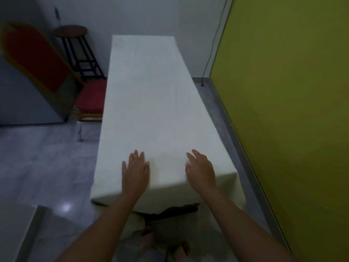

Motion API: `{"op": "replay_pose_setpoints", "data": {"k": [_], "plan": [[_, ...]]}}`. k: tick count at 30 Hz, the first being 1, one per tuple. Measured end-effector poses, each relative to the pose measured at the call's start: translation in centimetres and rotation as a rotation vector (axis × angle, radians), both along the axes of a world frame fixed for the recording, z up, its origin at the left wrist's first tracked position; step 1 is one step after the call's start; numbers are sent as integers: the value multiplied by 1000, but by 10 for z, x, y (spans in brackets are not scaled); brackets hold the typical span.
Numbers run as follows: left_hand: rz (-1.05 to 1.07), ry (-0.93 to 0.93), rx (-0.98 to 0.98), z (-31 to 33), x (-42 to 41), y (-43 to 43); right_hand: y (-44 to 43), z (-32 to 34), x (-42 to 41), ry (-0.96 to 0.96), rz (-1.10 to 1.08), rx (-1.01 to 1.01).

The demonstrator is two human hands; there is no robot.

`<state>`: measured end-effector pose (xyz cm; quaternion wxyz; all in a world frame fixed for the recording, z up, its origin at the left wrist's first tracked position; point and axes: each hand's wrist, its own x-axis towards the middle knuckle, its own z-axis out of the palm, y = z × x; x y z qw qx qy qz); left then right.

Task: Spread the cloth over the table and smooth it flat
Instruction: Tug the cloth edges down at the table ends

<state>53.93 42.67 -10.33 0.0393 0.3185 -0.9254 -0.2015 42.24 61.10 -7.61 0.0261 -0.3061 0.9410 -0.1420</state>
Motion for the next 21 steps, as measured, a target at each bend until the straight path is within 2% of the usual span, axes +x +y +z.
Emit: {"op": "replay_pose_setpoints", "data": {"k": [5,9,12,16,18,21], "plan": [[273,165,-101,-14,57,-21,-25,-27,29,-95,117,134],[383,176,-103,-28,89,-23,-36,-36,39,-92,122,144],[435,227,-40,-32,93,-18,-43,-32,34,-119,182,149],[570,471,123,-32,87,-18,-52,-30,31,-149,301,156],[666,587,192,-31,90,-12,-50,-33,33,-157,358,177],[864,629,267,-36,106,6,-44,-36,35,-129,416,222]]}}
